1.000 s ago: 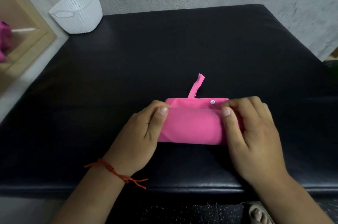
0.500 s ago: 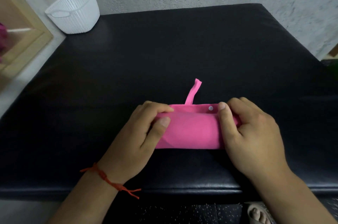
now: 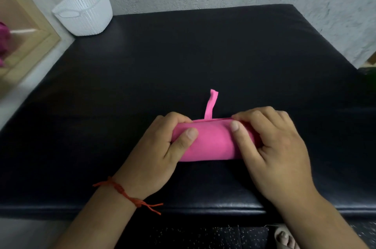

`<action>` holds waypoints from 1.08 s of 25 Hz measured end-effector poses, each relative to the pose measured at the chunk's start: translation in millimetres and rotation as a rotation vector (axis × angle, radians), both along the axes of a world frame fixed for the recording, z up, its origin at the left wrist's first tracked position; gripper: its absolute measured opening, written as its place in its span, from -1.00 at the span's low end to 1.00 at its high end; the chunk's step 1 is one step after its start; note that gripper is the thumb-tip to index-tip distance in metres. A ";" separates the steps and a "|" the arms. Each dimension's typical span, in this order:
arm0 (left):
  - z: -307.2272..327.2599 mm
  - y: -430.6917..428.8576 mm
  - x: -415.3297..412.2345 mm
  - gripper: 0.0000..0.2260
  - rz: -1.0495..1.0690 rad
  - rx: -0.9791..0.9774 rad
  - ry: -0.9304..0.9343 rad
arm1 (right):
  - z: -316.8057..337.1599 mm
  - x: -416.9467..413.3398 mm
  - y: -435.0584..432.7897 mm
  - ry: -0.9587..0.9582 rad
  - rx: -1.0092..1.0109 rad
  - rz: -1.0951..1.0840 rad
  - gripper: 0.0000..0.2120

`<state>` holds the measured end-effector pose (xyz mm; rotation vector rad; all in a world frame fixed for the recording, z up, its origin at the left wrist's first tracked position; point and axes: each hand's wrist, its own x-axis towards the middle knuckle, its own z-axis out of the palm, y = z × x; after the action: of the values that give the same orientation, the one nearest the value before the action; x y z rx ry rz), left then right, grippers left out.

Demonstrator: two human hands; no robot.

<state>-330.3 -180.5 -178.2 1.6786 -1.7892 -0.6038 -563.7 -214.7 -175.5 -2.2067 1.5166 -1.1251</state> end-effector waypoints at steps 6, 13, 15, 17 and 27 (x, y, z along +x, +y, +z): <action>4.0 0.6 -6.3 -0.55 0.032 0.002 0.018 | 12.2 4.1 -0.2 0.047 0.087 -0.124 -0.65; -2.6 6.9 5.0 -0.43 -0.215 -0.033 -0.041 | 23.2 4.9 -5.3 0.126 0.265 -0.225 -0.53; -1.8 6.0 3.0 -0.47 -0.176 -0.011 -0.016 | 25.5 5.5 -5.2 0.172 0.258 -0.213 -0.50; -0.6 4.0 0.8 -0.52 -0.127 0.017 0.002 | 26.9 6.5 -3.2 0.221 0.144 -0.130 -0.52; 3.8 -1.2 -16.4 -0.54 0.073 0.071 0.065 | 18.0 8.2 5.7 0.556 0.065 0.141 -0.30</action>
<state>-346.7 -181.7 -174.5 1.7435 -1.6715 -0.6887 -555.5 -209.0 -157.6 -2.6674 1.5157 -0.4237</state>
